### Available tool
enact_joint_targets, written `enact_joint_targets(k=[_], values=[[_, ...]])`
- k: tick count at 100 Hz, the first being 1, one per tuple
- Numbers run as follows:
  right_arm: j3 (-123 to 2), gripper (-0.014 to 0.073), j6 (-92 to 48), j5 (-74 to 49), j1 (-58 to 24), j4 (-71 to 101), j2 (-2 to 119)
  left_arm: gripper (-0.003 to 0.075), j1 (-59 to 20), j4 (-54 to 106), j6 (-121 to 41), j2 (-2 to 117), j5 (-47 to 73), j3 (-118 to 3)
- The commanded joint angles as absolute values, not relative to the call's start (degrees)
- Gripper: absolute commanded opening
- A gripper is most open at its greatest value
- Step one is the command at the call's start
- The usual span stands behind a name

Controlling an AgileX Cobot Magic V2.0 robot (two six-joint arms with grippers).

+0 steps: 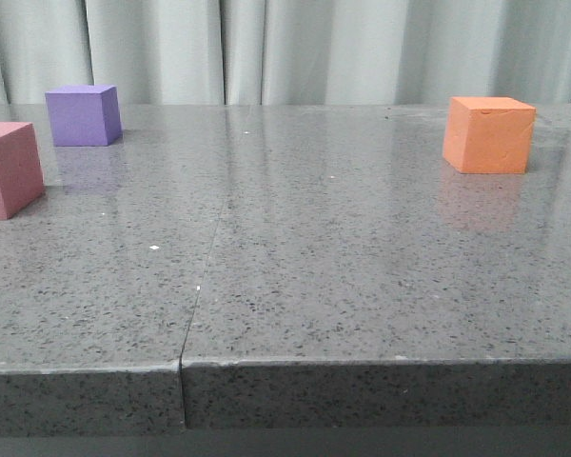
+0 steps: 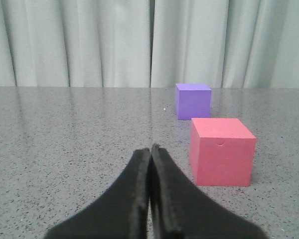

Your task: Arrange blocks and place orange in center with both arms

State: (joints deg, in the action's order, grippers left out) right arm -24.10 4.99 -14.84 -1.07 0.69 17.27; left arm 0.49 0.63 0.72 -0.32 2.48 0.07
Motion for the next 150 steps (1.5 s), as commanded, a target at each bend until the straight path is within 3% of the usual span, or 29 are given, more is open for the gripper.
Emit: enact_joint_targets(k=[1,38,47,57,76,84,150], values=[[-29.6,-0.0067,4.4,-15.3,-1.0,0.0,22.5,-0.002,0.6,1.0,0.8,-1.9,-2.1,2.3],[-42.5,-0.0065,4.4,-22.3,-1.0,0.0,41.3,-0.002,0.6,1.0,0.8,-1.9,-2.1,2.3],[-46.3,-0.0026,4.4,-25.9,-1.0,0.0,45.5,-0.002,0.6,1.0,0.8,-1.9,-2.1,2.3],[-49.9,0.0108,4.4,-28.1,-1.0,0.0,49.7,-0.002,0.6,1.0,0.8,-1.9,-2.1,2.3],[-55.4,0.0545,4.4,-29.8,-1.0,0.0,55.9,-0.002,0.6,1.0,0.8,-1.9,-2.1,2.3],[-57.3,0.0669,4.4,-31.7,-1.1,0.0,58.3,-0.002,0.6,1.0,0.8,-1.9,-2.1,2.3],[-91.0,0.0645,3.5,-62.1,-6.5,4.5,85.4,-0.002,0.6,1.0,0.8,-1.9,-2.1,2.3]])
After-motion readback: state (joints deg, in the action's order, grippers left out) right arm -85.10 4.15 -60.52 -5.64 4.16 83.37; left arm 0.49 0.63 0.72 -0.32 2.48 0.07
